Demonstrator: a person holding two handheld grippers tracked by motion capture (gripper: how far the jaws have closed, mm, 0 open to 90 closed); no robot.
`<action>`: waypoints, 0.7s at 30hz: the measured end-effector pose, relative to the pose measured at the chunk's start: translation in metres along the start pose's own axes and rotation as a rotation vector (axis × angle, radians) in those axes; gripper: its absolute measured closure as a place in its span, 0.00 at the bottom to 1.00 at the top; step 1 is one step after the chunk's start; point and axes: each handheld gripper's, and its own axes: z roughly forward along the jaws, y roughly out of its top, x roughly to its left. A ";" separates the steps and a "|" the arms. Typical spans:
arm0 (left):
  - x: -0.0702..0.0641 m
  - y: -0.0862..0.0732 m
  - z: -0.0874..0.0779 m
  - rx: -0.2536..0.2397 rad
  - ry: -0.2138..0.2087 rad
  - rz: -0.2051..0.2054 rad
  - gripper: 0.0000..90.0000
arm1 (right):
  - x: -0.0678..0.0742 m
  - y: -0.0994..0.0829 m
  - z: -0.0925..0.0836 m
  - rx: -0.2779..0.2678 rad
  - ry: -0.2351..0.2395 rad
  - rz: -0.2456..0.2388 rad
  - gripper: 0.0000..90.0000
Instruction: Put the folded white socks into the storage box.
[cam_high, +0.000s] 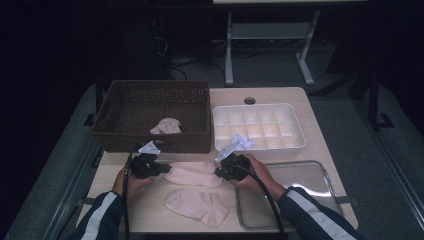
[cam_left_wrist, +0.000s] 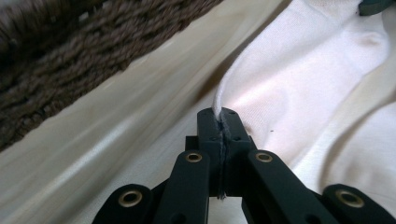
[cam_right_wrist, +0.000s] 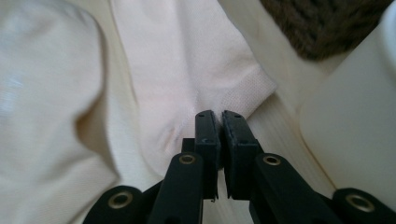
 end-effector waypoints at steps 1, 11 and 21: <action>-0.002 0.003 -0.008 -0.027 -0.024 -0.004 0.99 | 0.003 0.002 -0.006 -0.009 0.002 0.011 0.95; -0.026 0.001 -0.049 -0.100 -0.102 0.015 0.99 | 0.033 0.001 -0.058 -0.071 0.068 0.006 0.95; -0.047 -0.026 -0.038 -0.006 -0.162 0.032 0.98 | 0.075 -0.024 -0.043 0.037 0.142 -0.032 0.95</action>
